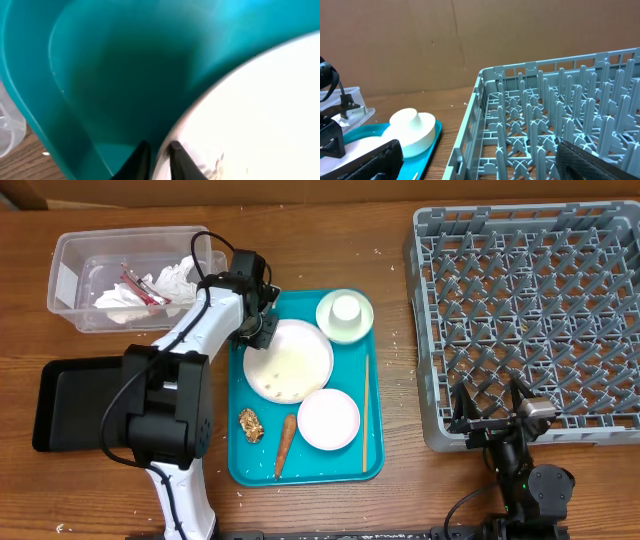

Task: Sort waste into correct bins and load items into the dishwasher
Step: 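Grip the rim of the white rice plate with the left gripper, then lift the plate and carry it over the black tray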

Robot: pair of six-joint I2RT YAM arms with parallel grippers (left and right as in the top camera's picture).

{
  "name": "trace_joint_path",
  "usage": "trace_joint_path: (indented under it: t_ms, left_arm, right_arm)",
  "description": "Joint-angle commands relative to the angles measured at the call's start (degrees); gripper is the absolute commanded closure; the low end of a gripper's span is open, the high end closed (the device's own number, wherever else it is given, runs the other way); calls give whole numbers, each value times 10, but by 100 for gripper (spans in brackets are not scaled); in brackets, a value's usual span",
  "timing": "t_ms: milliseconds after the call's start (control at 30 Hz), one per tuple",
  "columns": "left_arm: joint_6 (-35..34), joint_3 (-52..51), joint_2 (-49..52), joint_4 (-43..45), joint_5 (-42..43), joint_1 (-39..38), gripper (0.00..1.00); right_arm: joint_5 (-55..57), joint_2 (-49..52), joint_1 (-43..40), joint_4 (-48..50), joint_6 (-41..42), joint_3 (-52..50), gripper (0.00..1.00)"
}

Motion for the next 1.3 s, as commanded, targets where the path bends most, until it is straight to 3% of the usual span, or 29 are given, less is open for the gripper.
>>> trace_joint_path:
  t_ms: [0, 367, 667, 1267]
  left_arm:
    - [-20, -12, 11, 4, -13, 12, 89]
    - [-28, -10, 11, -16, -17, 12, 96]
    - [-28, 0, 3, -64, -17, 12, 96]
    - [-34, 140, 2, -205, 34, 31, 96]
  right_arm:
    - [1, -7, 3, 2, 0, -6, 0]
    - [1, -7, 3, 2, 0, -6, 0]
    - [1, -7, 3, 2, 0, -6, 0]
    - [1, -7, 3, 2, 0, -6, 0]
